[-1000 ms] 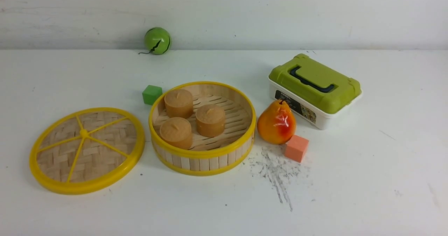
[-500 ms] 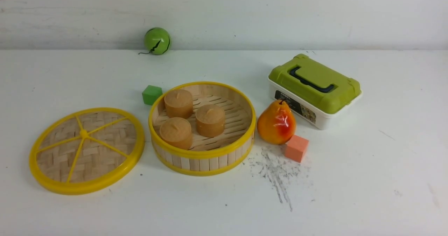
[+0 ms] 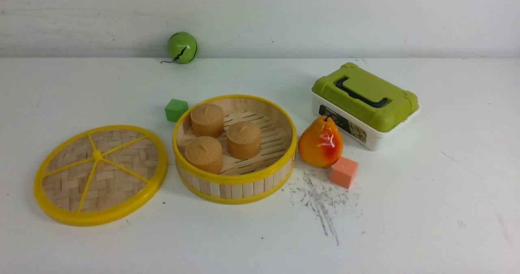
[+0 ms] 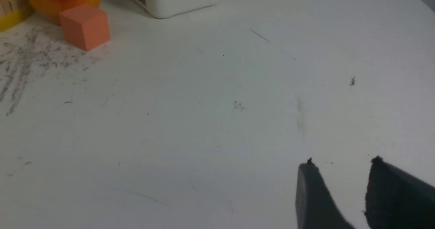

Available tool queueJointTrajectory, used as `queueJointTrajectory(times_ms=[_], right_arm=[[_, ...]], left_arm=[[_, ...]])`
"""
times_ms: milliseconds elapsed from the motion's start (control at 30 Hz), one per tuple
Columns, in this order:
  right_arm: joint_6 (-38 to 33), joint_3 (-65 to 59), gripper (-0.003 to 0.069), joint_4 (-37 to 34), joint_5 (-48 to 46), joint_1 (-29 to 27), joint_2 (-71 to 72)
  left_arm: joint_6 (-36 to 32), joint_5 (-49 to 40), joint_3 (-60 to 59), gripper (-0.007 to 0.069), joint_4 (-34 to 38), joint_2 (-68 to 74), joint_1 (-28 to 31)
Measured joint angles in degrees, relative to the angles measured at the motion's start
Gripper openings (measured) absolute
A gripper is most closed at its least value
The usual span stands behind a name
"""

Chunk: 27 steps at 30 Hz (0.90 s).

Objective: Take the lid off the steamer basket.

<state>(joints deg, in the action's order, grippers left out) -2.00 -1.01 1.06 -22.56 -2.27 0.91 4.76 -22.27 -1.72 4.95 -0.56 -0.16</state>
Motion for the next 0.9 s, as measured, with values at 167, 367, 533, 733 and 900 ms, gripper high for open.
queueJointTrajectory(times_ms=[167,367,533,733,900], right_arm=[[0.0,0.0,0.024,0.0,0.0,0.0,0.0],[0.0,0.0,0.024,0.0,0.0,0.0,0.0],[0.0,0.0,0.024,0.0,0.0,0.0,0.0],[0.0,0.0,0.024,0.0,0.0,0.0,0.0],[0.0,0.0,0.024,0.0,0.0,0.0,0.0]], left_arm=[[0.0,0.0,0.0,0.0042,0.0,0.0,0.0],[0.0,0.0,0.0,0.005,0.0,0.0,0.0],[0.0,0.0,0.0,0.0058,0.0,0.0,0.0],[0.0,0.0,0.0,0.0062,0.0,0.0,0.0],[0.0,0.0,0.0,0.0069,0.0,0.0,0.0]])
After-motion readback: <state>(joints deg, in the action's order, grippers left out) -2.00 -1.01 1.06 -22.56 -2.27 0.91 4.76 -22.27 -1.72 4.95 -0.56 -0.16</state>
